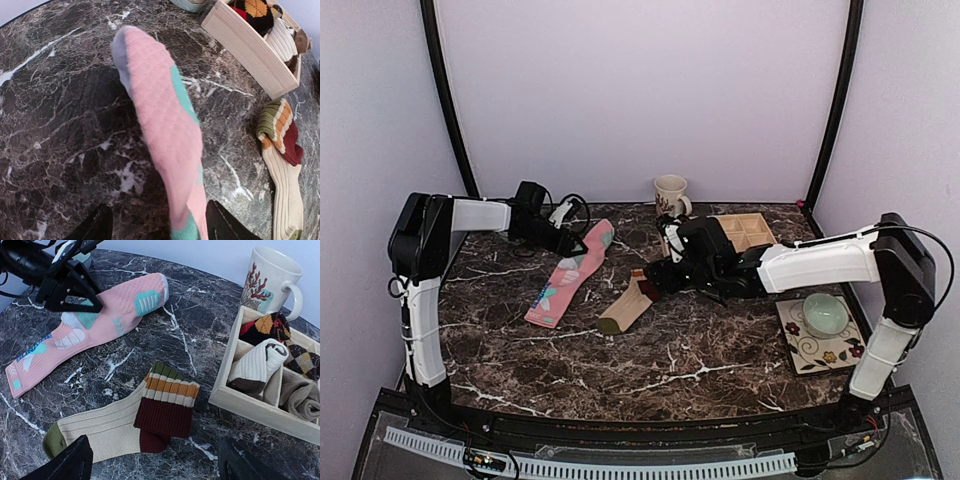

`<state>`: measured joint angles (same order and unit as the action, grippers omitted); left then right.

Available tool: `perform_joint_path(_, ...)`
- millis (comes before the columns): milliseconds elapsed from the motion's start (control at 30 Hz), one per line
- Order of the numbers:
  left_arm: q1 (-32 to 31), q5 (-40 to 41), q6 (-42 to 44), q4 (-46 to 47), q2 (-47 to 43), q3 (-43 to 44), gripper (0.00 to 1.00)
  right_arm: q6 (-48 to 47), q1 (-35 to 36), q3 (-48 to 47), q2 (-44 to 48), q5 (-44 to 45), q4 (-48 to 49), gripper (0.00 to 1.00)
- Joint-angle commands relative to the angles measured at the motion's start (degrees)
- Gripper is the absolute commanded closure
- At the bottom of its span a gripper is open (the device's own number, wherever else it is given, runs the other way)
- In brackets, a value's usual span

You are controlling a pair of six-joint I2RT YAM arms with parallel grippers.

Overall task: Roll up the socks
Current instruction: Pick up the sock from the center of the board, then adjust the sock at the center of the board.

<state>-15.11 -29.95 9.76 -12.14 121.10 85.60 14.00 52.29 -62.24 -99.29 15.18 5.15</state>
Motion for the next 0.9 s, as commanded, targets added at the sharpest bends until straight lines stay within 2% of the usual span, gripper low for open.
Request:
perform_joint_path(0, 0.13, 0.91, -3.51, -1.16, 2.72, 5.60, 0.42, 1.03, 1.50, -2.26, -1.33, -0.73, 1.59, 0.14)
perform_joint_path(33, 0.08, 0.04, -3.97, -1.44, 3.47, 6.36, 0.47, 1.29, 1.64, -2.27, -1.54, -0.70, 1.80, 0.14)
perform_joint_path(133, 0.05, -3.97, -6.05, -1.87, 4.15, 7.50, 0.70, 1.84, 1.67, -1.99, -2.14, -1.46, 2.01, 0.14)
perform_joint_path(200, 0.01, -7.15, -8.57, -2.73, 3.94, 7.89, 0.79, 1.70, 1.72, -2.48, -2.93, -1.67, 1.66, 0.14)
perform_joint_path(400, -1.25, -15.21, -15.21, -1.56, -1.33, 4.18, 0.90, 1.31, 1.68, -6.45, -6.41, -1.21, -1.17, 0.16)
perform_joint_path(600, -5.55, -19.11, -21.25, 4.14, -8.83, 0.38, 0.96, 3.35, 1.72, -1.78, -2.97, -1.11, 2.70, 0.16)
perform_joint_path(767, -6.48, -19.27, -28.01, 11.35, -13.11, -3.10, 0.99, 3.98, 1.69, 0.39, -1.42, -0.09, 3.10, 0.16)
perform_joint_path(867, -6.38, -15.78, -28.82, 13.65, -13.45, -5.89, 1.00, 3.75, 2.18, 0.28, -1.30, 0.01, 4.03, 0.16)
